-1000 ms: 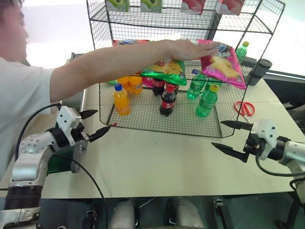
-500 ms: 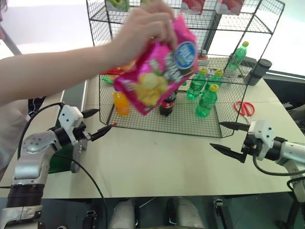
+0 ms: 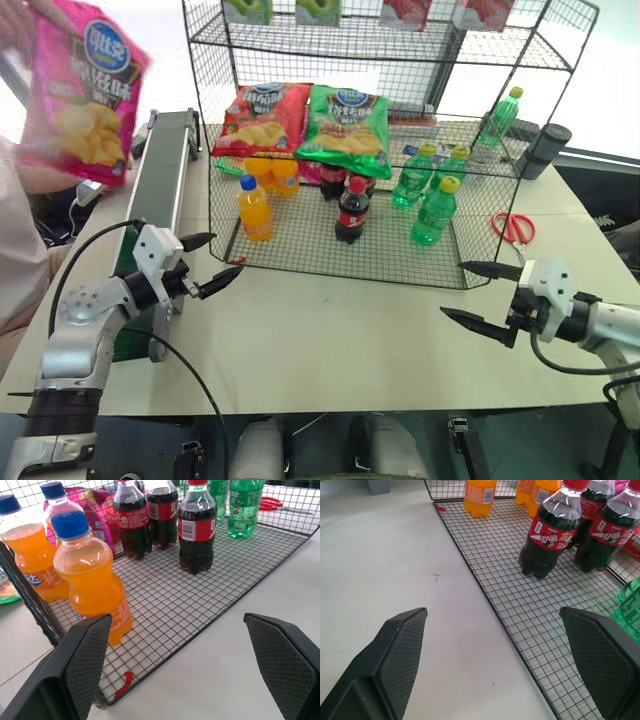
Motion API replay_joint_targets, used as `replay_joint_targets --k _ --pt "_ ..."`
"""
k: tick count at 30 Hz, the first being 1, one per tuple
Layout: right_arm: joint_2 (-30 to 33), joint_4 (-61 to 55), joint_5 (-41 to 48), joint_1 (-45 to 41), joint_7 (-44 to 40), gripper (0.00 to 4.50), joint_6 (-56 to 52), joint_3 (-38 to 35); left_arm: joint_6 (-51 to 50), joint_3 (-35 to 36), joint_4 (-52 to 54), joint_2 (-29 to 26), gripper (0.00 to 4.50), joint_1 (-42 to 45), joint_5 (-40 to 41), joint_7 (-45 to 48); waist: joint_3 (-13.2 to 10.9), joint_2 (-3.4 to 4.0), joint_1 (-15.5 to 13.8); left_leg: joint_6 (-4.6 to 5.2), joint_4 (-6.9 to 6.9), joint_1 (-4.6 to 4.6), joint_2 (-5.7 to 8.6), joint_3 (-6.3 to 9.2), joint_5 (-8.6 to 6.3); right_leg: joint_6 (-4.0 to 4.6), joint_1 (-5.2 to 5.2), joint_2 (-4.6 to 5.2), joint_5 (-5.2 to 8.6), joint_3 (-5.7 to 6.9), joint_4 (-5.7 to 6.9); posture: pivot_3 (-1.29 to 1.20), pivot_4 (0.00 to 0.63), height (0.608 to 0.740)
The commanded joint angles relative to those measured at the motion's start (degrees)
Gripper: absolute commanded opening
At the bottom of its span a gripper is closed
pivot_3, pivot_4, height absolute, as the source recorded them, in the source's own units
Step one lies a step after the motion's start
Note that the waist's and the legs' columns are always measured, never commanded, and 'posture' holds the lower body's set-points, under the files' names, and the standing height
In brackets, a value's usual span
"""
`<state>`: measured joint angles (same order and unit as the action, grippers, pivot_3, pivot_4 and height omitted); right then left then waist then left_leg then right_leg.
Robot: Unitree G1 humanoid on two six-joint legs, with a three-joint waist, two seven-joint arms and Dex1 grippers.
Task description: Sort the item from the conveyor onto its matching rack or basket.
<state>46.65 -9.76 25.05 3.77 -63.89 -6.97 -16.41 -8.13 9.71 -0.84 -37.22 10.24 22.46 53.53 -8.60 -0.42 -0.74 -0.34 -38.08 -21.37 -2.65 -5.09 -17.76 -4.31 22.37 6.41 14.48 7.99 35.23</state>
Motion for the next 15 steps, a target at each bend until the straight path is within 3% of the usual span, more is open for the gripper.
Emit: replay_joint_targets --k 1,15 --pt "1.01 -1.35 0.31 -0.33 0.2 4.43 0.87 -1.77 0.36 -0.09 1.73 -0.2 4.5 1.06 -0.03 0.01 0.0 0.0 0.04 0.0 0.0 0.0 0.0 0.0 0.0 0.0 0.0 0.0 0.0 0.0 0.0 0.0 0.15 0.74" --pt "0.7 -0.95 -0.87 -1.94 0.14 4.43 1.29 -0.05 0.21 -0.6 2.11 0.51 4.5 1.27 -0.49 -0.29 0.0 0.0 0.0 0.0 -0.01 0.0 0.01 0.0 0.0 0.0 -0.01 0.0 0.0 0.0 0.0 0.0 0.15 0.74"
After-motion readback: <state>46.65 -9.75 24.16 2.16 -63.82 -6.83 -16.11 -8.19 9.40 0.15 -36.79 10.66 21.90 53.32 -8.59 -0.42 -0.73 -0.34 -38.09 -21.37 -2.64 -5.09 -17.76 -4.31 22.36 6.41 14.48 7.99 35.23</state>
